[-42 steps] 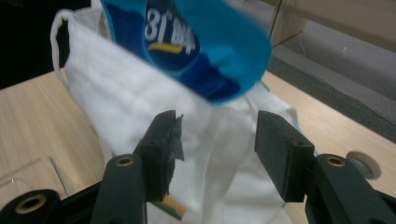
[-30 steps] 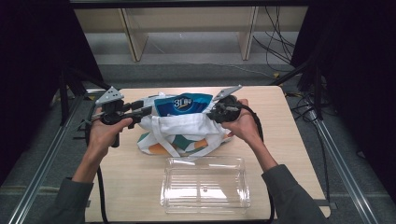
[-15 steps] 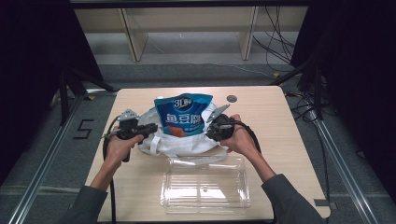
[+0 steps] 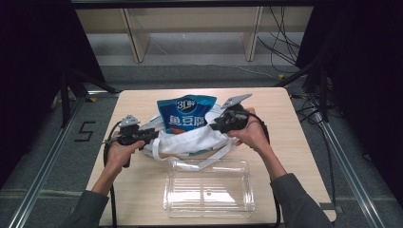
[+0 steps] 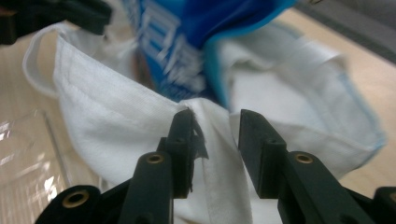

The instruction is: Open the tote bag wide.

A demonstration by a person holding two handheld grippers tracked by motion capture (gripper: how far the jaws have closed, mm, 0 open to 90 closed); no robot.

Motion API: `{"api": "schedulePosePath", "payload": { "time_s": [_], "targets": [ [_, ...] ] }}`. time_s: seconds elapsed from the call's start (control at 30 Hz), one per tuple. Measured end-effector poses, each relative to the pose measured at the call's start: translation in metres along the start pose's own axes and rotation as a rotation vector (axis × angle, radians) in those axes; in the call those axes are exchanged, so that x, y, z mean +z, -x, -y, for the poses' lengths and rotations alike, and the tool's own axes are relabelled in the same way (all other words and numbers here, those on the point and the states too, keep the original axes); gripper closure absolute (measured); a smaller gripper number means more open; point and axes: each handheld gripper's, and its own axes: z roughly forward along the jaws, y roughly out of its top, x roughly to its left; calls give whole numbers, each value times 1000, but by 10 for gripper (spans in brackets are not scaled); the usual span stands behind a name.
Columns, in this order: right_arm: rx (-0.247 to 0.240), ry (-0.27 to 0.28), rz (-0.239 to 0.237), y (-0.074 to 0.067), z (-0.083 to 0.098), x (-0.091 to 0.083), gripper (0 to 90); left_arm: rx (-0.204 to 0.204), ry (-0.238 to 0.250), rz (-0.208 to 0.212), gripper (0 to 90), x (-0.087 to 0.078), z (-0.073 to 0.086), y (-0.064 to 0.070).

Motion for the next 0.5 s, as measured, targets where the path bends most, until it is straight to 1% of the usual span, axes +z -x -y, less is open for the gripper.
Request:
{"api": "schedulePosePath", "payload": {
  "time_s": [0.03,0.07,0.1,0.13,0.17,0.2,0.23,0.27,0.3,0.33,0.37,0.4,0.43,0.47,0.5],
  "targets": [
    [31,13,-8,7,-3,-5,632,30,7,-23,682,-7,-7,1],
    [64,36,-2,12,-4,-6,595,56,18,-46,673,-12,-13,1],
    [98,49,-8,15,-6,-7,593,75,21,-71,664,-16,-18,1],
    [100,54,-31,17,-8,-8,593,72,30,-71,660,-19,-22,0],
    [73,77,-28,20,-9,-9,588,60,39,-66,658,-21,-26,-2],
    [105,96,-66,19,-10,-12,588,56,47,-63,657,-21,-28,-4],
    [125,102,-135,18,-11,-16,587,51,37,-62,658,-20,-28,-5],
    [115,90,-152,17,-11,-19,583,50,29,-52,660,-17,-28,-6],
    [64,72,-129,17,-10,-20,579,48,17,-44,661,-15,-26,-6],
    [70,0,-112,11,-8,-24,551,54,-4,-34,666,-9,-23,-4],
    [70,0,-112,11,-8,-24,551,54,-4,-34,671,-9,-23,-4],
    [61,-7,-158,6,-5,-31,546,57,-9,-32,676,-6,-20,-3],
    [55,0,-170,2,-4,-36,537,51,-9,-24,682,-3,-18,-2],
    [55,0,-170,2,-4,-36,537,54,-25,-24,682,0,-16,-2],
    [46,7,-174,-1,-4,-42,531,54,-31,-21,682,2,-15,-1]
  ]
}}
